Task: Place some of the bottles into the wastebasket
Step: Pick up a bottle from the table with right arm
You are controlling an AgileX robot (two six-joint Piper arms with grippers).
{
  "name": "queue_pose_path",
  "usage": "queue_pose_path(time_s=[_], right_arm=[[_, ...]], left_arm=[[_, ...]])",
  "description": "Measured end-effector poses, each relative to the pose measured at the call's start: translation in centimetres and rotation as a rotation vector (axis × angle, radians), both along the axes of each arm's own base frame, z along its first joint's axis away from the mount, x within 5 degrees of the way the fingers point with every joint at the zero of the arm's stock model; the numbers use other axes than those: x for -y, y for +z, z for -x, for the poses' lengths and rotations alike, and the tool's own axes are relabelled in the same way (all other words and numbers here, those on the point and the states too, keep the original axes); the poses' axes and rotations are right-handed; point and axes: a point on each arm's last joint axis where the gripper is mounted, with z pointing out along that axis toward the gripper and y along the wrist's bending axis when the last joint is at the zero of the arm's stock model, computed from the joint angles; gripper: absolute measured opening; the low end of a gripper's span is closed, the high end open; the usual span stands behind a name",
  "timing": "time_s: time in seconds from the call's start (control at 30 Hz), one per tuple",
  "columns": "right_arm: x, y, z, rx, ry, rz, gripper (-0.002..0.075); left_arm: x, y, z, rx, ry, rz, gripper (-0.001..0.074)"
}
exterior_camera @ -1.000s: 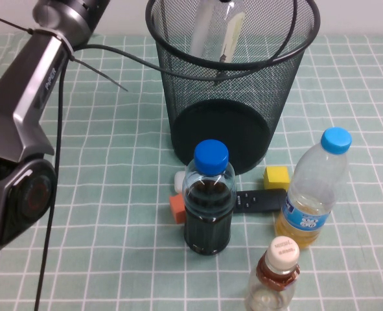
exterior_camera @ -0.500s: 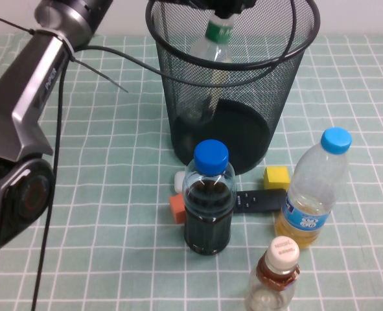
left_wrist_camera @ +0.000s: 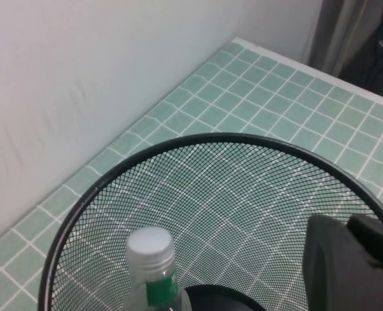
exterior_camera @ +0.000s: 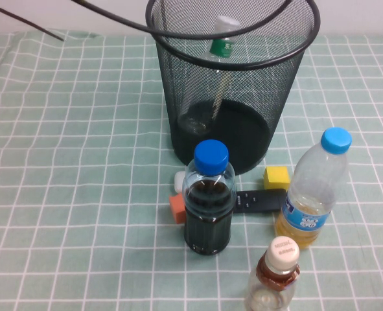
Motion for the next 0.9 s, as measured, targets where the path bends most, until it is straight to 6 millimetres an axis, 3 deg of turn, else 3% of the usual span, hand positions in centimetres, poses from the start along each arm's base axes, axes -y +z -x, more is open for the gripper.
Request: queue_pose_path(time_s=[0.27,0.43,0.7,0.8,0.9], right_arm=[[0.0,0.0,0.0,0.000,0.000,0.000,-0.0007],[0.0,0.0,0.0,0.000,0.000,0.000,-0.0007],[0.0,0.0,0.0,0.000,0.000,0.000,-0.0007],[0.0,0.0,0.0,0.000,0.000,0.000,-0.0007],[0.0,0.0,0.0,0.000,0.000,0.000,-0.0007]], left_arm=[[-3.6,6.1,6.6,0.125,0.033,-0.012,0.0000],[-6.6,7.4,11.6,0.124,0.070,-0.076,-0.0001],[-11.0,5.2,18.9,0.189,0.175,-0.032,-0.0001],[-12.7,2.8,22.0,0.219,0.212,0.008,-0.0001],[-14.1,-1.0,24.2,0.206,0.249,0.041,-0.0001]])
